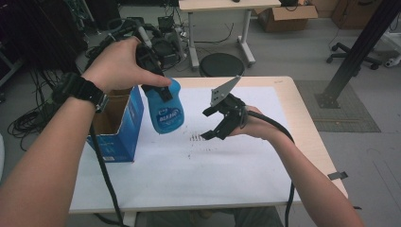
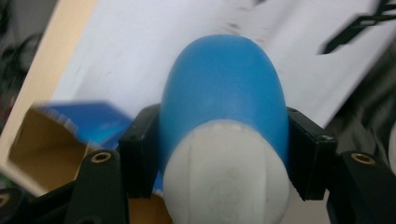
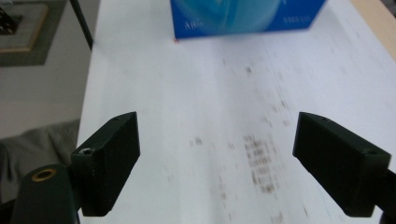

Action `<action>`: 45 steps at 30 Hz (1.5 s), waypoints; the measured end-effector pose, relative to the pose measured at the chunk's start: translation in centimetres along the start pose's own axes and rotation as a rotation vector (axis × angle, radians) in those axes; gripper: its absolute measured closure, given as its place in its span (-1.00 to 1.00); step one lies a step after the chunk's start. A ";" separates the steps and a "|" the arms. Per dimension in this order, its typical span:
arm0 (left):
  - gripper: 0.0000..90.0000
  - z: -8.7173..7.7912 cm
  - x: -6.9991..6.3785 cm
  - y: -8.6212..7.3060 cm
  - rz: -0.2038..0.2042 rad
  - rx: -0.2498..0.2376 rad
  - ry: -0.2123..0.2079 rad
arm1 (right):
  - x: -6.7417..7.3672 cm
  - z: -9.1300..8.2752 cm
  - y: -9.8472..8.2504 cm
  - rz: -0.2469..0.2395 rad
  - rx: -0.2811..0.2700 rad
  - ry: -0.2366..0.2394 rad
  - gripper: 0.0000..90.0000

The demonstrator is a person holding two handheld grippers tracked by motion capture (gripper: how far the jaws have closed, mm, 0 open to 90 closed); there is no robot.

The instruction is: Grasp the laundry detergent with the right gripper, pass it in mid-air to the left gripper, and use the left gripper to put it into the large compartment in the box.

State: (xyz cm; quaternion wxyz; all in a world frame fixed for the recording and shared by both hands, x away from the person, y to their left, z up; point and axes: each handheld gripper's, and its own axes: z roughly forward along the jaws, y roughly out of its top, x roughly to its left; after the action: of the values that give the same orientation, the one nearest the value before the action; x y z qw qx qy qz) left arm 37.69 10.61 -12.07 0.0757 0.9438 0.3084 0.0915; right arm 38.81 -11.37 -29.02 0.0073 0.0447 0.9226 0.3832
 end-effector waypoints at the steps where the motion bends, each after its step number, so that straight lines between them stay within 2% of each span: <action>1: -0.15 -0.3 0.7 -0.3 -0.069 -0.008 0.025 | -0.1 -0.3 -0.3 0.005 0.010 -0.005 -0.68; 3: -0.15 -0.8 1.5 -0.8 -0.159 -0.017 0.055 | -0.5 -1.1 -1.2 0.022 0.039 -0.026 -0.68; 4: -0.15 -1.0 2.2 -1.2 -0.219 -0.018 0.069 | -0.6 -1.5 -1.6 0.028 0.055 -0.035 -0.68; 10: -0.15 -2.3 5.2 -3.6 -0.510 -0.040 0.108 | -1.5 -4.0 -4.8 0.087 0.127 -0.094 -0.68; 13: -0.15 -2.9 6.3 -4.9 -0.599 -0.045 0.128 | -1.9 -5.0 -6.3 0.110 0.154 -0.116 -0.68; 18: -0.15 -3.5 8.0 -7.1 -0.707 -0.039 0.160 | -2.4 -6.6 -8.8 0.153 0.215 -0.146 -0.73; 21: -0.15 -3.5 8.6 -8.2 -0.756 -0.036 0.176 | -2.7 -7.6 -10.1 0.173 0.272 -0.172 -0.76; 23: -0.15 -3.5 9.1 -8.8 -0.782 -0.032 0.189 | -2.8 -8.2 -10.8 0.187 0.287 -0.183 -0.78; 27: -0.15 -3.1 9.7 -9.6 -0.809 -0.017 0.198 | -2.9 -9.2 -11.8 0.204 0.311 -0.189 -0.81; 35: -0.15 -1.4 10.4 -10.7 -0.837 0.002 0.192 | -3.0 -10.2 -13.1 0.219 0.373 -0.189 -0.84; 40: -0.15 -0.1 10.6 -11.0 -0.843 0.019 0.197 | -2.9 -10.8 -13.4 0.221 0.388 -0.189 -0.84; 45: -0.15 1.6 10.9 -11.2 -0.847 0.026 0.178 | -2.9 -11.1 -13.7 0.223 0.399 -0.183 -0.84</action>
State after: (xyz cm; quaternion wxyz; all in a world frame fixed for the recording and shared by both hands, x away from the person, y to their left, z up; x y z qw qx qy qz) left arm 40.26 25.91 -14.47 0.0676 0.7233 0.6749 0.1295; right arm 40.07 -29.08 -30.89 0.0397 0.1815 0.9648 0.1862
